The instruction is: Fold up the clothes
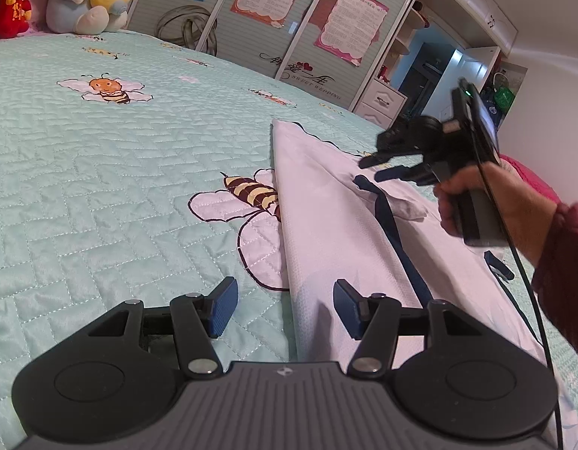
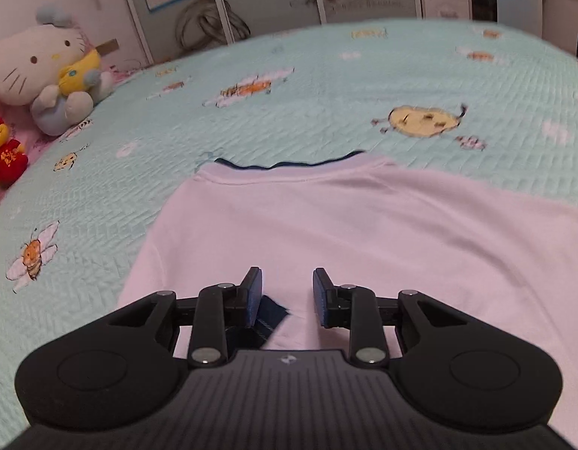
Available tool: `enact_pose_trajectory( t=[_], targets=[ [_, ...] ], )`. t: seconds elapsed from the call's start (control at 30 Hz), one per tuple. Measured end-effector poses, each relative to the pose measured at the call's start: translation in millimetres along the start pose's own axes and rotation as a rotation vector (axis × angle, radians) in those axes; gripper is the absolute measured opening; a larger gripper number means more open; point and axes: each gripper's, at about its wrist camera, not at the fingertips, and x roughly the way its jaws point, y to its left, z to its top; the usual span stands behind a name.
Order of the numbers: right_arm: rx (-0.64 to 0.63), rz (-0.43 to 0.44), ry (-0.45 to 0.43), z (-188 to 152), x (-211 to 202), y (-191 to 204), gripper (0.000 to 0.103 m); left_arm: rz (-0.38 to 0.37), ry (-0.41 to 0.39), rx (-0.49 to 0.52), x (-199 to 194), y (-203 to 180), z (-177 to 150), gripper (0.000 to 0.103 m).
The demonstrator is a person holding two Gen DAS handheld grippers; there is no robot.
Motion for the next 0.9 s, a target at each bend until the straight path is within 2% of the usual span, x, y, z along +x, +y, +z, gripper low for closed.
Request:
enact_pose_trajectory(
  t=[0.03,0.07,0.17,0.3,0.37,0.43,0.67,0.9],
  targets=[
    [-0.032,-0.022,0.013,1.3,2.0,7.4,0.04,-0.001,0.0,-0.001,0.0,0.1,0.0,0.061],
    [-0.074,-0.054,0.025,1.7,3.7,15.3,0.042,-0.002,0.0,-0.002,0.0,0.2,0.1,0.061],
    [-0.122,-0.132,0.077,3.0,11.4,27.9,0.042,-0.003,0.001,-0.002,0.0,0.2,0.0,0.061],
    [-0.11,-0.141,0.119,3.5,19.0,27.5,0.04,-0.004,0.001,-0.001,-0.2,-0.2,0.0,0.062],
    [-0.117,-0.156,0.128,3.2,20.3,29.4,0.031,-0.004,0.001,-0.001,-0.2,-0.1,0.0,0.062],
    [-0.11,-0.149,0.127,2.2,17.9,28.2,0.0,-0.005,0.002,0.0,-0.2,0.1,0.0,0.062],
    [-0.039,-0.124,0.053,-8.5,-21.0,11.7,0.0,-0.006,0.003,0.001,0.7,0.1,-0.1,0.063],
    [0.075,-0.111,0.008,-66.7,-90.4,-29.0,0.0,-0.003,0.004,0.005,1.1,-1.0,-0.1,0.063]
  ],
)
